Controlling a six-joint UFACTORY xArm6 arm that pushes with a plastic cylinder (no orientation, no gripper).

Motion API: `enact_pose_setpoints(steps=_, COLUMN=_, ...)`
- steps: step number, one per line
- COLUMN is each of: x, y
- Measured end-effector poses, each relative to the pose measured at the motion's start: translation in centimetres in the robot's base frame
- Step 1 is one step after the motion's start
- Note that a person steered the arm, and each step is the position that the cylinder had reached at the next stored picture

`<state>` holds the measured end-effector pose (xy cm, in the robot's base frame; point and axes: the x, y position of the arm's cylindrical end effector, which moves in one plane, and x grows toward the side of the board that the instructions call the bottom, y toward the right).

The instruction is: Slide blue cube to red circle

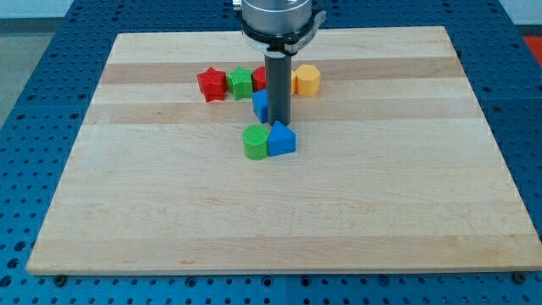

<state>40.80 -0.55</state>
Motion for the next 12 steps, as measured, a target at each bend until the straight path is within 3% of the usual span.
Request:
enact_pose_setpoints(steps=6, x=1.0, y=-2.4)
enact_pose_setpoints(steps=12, x=-0.8, y=-2.4)
